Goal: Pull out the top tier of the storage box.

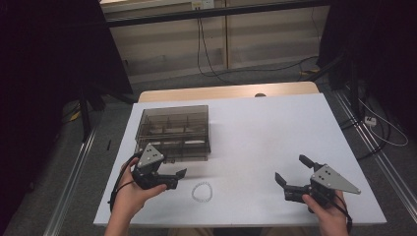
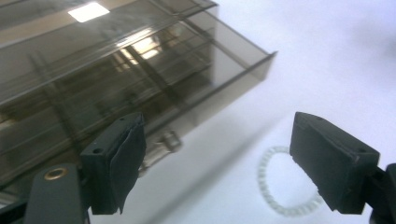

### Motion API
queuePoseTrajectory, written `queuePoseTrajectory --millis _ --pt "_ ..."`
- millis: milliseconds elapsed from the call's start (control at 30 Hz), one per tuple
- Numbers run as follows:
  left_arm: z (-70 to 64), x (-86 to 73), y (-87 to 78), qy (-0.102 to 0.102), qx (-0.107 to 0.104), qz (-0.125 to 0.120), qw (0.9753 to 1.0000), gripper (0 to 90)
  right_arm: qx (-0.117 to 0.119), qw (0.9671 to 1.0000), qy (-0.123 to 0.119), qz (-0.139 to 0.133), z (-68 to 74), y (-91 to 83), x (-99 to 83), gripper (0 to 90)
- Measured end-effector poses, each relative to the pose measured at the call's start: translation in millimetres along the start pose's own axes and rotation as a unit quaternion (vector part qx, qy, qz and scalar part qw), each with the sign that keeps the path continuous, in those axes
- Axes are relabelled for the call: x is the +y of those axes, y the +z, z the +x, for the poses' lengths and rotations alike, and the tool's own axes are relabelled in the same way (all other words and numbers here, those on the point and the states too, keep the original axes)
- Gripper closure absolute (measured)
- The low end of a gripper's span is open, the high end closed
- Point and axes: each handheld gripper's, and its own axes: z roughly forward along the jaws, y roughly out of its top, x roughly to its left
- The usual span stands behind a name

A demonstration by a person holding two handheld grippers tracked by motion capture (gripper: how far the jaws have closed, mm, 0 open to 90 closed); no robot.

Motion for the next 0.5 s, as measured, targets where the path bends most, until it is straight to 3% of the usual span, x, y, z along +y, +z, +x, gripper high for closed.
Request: queuePoseTrajectory --millis 200,500 --pt "-10.2 -0.9 2.7 0.008 -0.024 0.003 0.9997 18.8 0.000 1.0000 -0.001 0.000 0.1 -0.5 0.2 1.8" --pt "-19.0 -6.3 13.3 0.010 -0.042 0.022 0.9988 18.0 -0.001 1.0000 -0.001 0.000 0.0 -1.0 0.5 1.8"
